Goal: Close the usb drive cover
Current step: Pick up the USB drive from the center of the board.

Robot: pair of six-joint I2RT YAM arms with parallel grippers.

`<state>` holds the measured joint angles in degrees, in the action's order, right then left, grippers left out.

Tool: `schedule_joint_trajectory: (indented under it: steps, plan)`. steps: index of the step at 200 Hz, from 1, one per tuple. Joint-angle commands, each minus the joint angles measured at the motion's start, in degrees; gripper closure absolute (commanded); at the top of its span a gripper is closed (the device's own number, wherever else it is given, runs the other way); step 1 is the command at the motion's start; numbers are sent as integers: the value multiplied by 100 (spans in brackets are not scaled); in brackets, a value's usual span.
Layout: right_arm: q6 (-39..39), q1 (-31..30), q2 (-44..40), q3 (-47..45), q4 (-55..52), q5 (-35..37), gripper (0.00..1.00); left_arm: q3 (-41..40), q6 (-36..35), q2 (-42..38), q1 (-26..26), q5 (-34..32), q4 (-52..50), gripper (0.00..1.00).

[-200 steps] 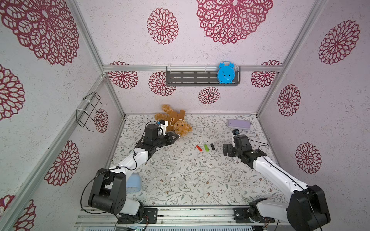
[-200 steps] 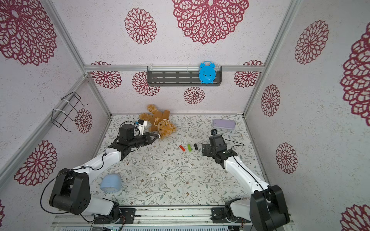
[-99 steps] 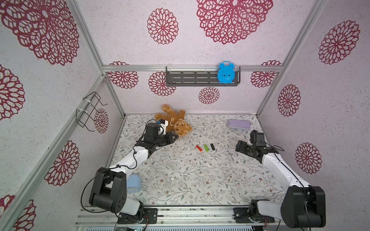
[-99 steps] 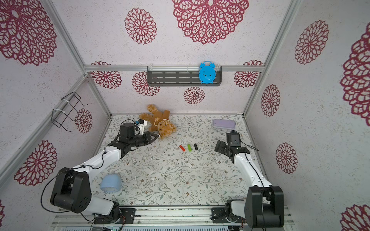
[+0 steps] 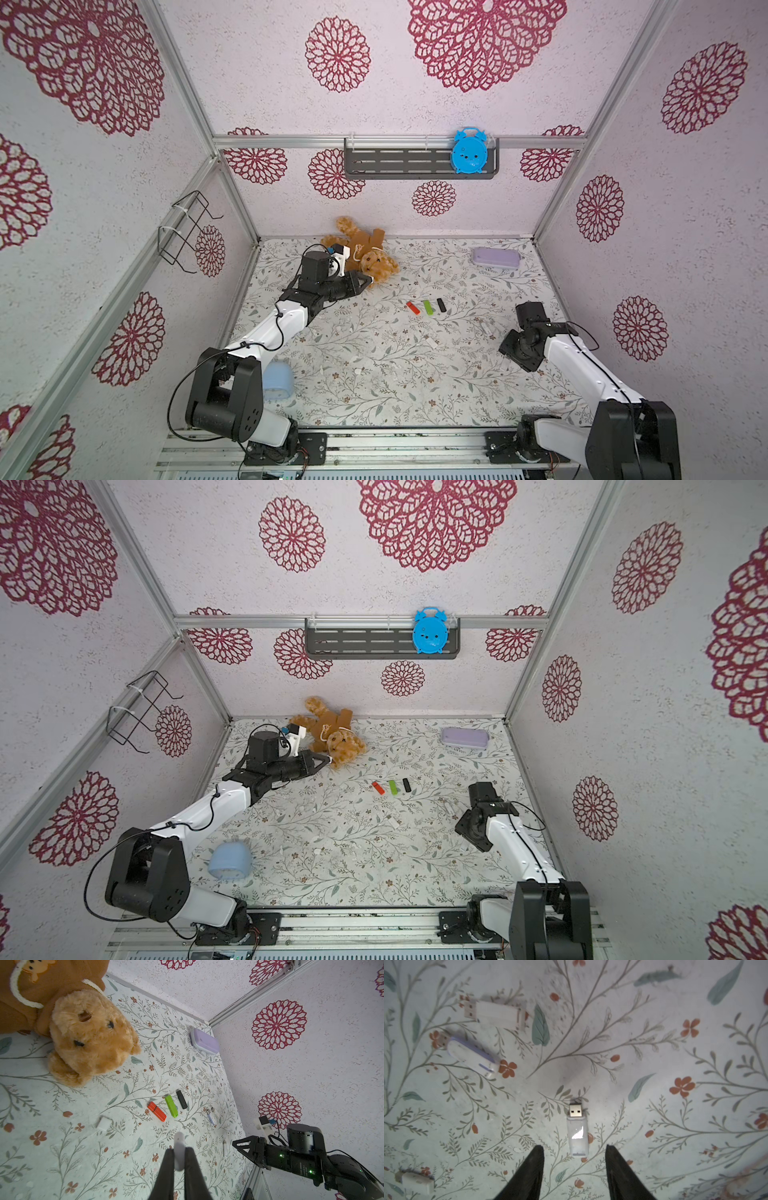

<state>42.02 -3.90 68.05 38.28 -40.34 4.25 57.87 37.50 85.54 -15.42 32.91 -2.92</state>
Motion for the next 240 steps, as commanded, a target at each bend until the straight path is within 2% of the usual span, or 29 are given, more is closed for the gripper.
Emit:
schedule_joint_trajectory:
  steps: [1,17,60,100,120,168,184,207,240]
  plan:
    - [371,-249,113,-76,-78,112,49,23,-136,-52,16,136,-59,96]
    - [255,-268,346,-134,55,28,55,46,-158,-22,13,202,-97,96]
    - [211,-392,529,-163,83,225,58,73,-164,-7,15,278,-153,96]
    - [-131,-392,1037,-63,146,53,62,152,-179,47,5,322,-242,96]
    - [-183,-390,1059,-84,158,31,64,163,-183,38,4,304,-270,96]
    - [-494,-400,1086,-84,69,-40,76,137,-194,-62,-16,247,-335,96]
    - [-635,-447,1036,-58,55,-121,77,137,-222,-89,-17,226,-384,96]
    - [-845,-754,1075,55,57,-366,77,86,-197,-183,-31,184,-422,96]
    - [-1064,-1974,1522,542,-149,-510,77,-97,-135,-394,-22,34,-431,96]
